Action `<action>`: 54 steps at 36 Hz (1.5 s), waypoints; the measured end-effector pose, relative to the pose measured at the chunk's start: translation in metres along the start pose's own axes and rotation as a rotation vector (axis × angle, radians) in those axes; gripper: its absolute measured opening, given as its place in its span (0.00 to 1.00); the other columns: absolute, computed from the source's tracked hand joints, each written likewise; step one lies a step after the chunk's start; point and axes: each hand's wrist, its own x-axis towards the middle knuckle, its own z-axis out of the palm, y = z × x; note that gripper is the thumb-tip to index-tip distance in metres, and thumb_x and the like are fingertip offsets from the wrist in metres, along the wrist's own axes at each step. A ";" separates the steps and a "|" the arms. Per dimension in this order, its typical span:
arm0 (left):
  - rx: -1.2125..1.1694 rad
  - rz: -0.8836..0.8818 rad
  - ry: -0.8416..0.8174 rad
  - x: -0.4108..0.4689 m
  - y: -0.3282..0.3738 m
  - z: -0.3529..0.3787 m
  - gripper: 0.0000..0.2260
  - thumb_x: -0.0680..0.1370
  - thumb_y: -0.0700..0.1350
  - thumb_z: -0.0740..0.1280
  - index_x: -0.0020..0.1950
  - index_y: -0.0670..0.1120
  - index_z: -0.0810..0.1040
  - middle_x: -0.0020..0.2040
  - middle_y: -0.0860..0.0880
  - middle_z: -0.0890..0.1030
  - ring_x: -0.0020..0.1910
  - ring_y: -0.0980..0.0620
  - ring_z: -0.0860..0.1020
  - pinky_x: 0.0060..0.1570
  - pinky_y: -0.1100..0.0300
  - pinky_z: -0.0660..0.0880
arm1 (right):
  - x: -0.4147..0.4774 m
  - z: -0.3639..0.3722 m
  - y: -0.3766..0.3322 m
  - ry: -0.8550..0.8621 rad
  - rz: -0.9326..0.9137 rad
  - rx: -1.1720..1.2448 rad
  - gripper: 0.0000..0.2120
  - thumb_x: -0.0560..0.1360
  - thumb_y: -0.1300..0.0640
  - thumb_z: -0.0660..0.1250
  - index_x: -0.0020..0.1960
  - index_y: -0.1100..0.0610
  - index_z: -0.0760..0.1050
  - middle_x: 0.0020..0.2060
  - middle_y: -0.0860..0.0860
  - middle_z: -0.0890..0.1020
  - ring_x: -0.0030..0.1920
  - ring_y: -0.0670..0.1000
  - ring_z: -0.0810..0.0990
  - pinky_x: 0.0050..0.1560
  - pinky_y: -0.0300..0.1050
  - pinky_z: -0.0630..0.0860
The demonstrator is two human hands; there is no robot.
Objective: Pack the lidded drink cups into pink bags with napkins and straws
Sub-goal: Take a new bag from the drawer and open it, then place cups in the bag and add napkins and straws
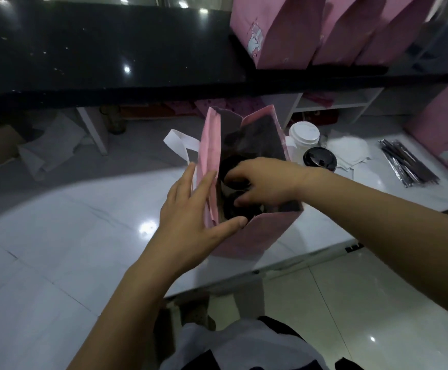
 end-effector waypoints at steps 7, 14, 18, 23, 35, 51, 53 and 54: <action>0.118 0.037 0.126 -0.004 0.029 0.011 0.39 0.70 0.74 0.56 0.78 0.57 0.61 0.81 0.53 0.52 0.79 0.51 0.51 0.75 0.48 0.54 | -0.084 -0.004 0.006 0.544 -0.015 0.273 0.22 0.75 0.48 0.71 0.69 0.48 0.74 0.67 0.44 0.74 0.67 0.44 0.70 0.66 0.32 0.65; 0.262 0.145 0.204 -0.014 0.090 0.051 0.39 0.72 0.75 0.56 0.79 0.64 0.49 0.81 0.57 0.43 0.78 0.55 0.37 0.75 0.51 0.40 | -0.168 0.071 0.054 0.824 0.207 0.509 0.31 0.75 0.39 0.67 0.75 0.38 0.61 0.79 0.41 0.57 0.79 0.45 0.53 0.76 0.52 0.59; 0.176 0.245 0.090 -0.019 0.136 0.111 0.35 0.72 0.72 0.58 0.77 0.66 0.52 0.80 0.59 0.39 0.78 0.58 0.33 0.72 0.58 0.36 | -0.222 0.115 0.088 0.715 0.445 0.507 0.34 0.75 0.32 0.61 0.77 0.39 0.56 0.80 0.44 0.51 0.79 0.47 0.45 0.78 0.55 0.52; 0.269 0.259 -0.099 -0.028 0.158 0.209 0.40 0.68 0.78 0.46 0.78 0.66 0.46 0.78 0.61 0.34 0.75 0.60 0.29 0.75 0.55 0.39 | -0.285 0.169 0.127 0.542 0.602 0.563 0.40 0.71 0.25 0.51 0.79 0.38 0.47 0.80 0.43 0.43 0.79 0.46 0.38 0.79 0.51 0.45; 0.412 0.090 -0.416 -0.032 0.198 0.314 0.37 0.75 0.68 0.63 0.77 0.67 0.43 0.79 0.60 0.34 0.78 0.54 0.33 0.76 0.50 0.42 | -0.380 0.241 0.212 0.548 0.761 0.847 0.41 0.68 0.26 0.52 0.78 0.39 0.54 0.80 0.40 0.47 0.79 0.43 0.41 0.79 0.51 0.50; 0.304 0.094 -0.449 0.153 0.263 0.418 0.34 0.77 0.60 0.67 0.79 0.61 0.53 0.81 0.55 0.48 0.80 0.51 0.47 0.78 0.50 0.51 | -0.378 0.236 0.367 0.515 0.902 0.929 0.28 0.75 0.39 0.66 0.73 0.35 0.62 0.78 0.41 0.56 0.77 0.44 0.53 0.74 0.43 0.55; 0.323 0.069 -0.468 0.193 0.272 0.429 0.35 0.77 0.60 0.67 0.79 0.61 0.52 0.82 0.53 0.47 0.80 0.49 0.46 0.77 0.49 0.50 | -0.376 0.227 0.396 0.474 0.914 0.909 0.28 0.75 0.40 0.67 0.73 0.36 0.62 0.78 0.41 0.57 0.77 0.44 0.54 0.74 0.44 0.56; 0.324 0.053 -0.472 0.212 0.276 0.433 0.36 0.77 0.60 0.67 0.80 0.60 0.52 0.82 0.52 0.47 0.80 0.48 0.46 0.77 0.49 0.50 | -0.375 0.219 0.412 0.453 0.913 0.895 0.28 0.75 0.40 0.67 0.73 0.36 0.62 0.78 0.41 0.57 0.77 0.44 0.55 0.74 0.44 0.56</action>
